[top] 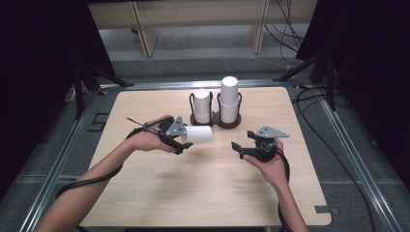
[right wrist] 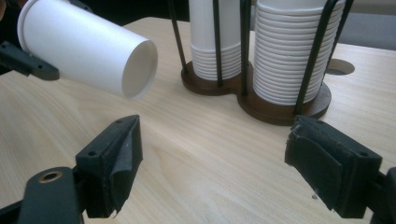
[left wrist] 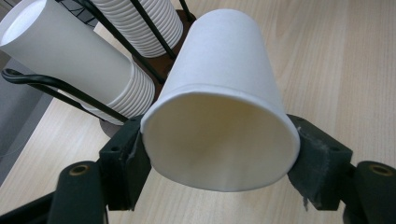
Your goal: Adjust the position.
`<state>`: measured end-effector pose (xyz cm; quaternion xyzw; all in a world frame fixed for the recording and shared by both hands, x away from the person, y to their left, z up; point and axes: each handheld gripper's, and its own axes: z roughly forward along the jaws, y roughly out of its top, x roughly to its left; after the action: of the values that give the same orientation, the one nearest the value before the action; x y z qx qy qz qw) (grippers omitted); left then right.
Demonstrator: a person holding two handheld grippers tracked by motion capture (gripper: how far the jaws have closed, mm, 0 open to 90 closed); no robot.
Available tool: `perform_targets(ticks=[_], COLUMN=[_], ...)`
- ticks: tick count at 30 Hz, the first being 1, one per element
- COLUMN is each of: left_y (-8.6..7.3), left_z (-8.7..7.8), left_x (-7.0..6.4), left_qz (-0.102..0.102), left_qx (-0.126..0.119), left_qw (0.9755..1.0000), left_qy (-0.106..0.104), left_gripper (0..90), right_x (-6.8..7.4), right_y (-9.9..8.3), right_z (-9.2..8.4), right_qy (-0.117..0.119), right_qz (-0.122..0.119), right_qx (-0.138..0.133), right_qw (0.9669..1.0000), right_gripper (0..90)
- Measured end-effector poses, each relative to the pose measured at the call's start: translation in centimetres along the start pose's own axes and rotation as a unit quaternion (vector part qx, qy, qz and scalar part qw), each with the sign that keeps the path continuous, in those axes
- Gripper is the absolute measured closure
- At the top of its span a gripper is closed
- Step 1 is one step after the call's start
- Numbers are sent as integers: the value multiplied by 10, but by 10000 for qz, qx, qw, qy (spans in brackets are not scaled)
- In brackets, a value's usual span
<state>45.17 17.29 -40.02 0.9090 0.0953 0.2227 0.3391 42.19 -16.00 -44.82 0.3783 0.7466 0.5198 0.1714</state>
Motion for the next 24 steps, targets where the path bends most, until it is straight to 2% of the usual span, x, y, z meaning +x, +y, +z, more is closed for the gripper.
perform_targets(ticks=[1,3,4,5,8,9,12,14,15,18,21,22,24], left_y=[0,0,0,1,1,2,1,1,1,1,1,1,2], left_z=[0,0,-1,-2,-2,-3,-3,-3,-3,-4,-3,-4,-4], left_x=[0,1,1,2,2,3,3,3,4,5,5,5,6], left_qz=[20,28,30,91,124,133,149,200,208,215,230,232,277], left_qx=[20,35,43,100,127,157,186,235,296,333,345,361,405], left_qw=[10000,10000,10000,9999,9998,9998,9997,9995,9992,9990,9990,9989,9986], left_qy=[-7,-19,-31,-50,-57,-71,-92,-114,-162,-188,-153,-166,-204], left_gripper=[284,284,284,285,285,285,286,285,286,285,285,285,285], right_x=[1,3,1,1,3,2,3,5,4,5,7,7,8], right_y=[0,-1,-1,-1,-1,-1,-1,-1,-1,-2,-2,-2,-2], right_z=[-1,0,0,1,1,2,2,4,3,5,6,6,7], right_qy=[16,15,-8,-8,9,27,19,106,51,94,126,147,143], right_qz=[-28,30,-192,-273,-270,-449,-447,-387,-440,-552,-481,-606,-574], right_qx=[69,27,48,39,137,113,141,148,190,216,268,280,282], right_qw=[10000,10000,9998,9996,9995,9989,9989,9991,9988,9982,9984,9977,9978], right_gripper=[182,183,183,183,183,184,186,190,192,202,202,206,211])
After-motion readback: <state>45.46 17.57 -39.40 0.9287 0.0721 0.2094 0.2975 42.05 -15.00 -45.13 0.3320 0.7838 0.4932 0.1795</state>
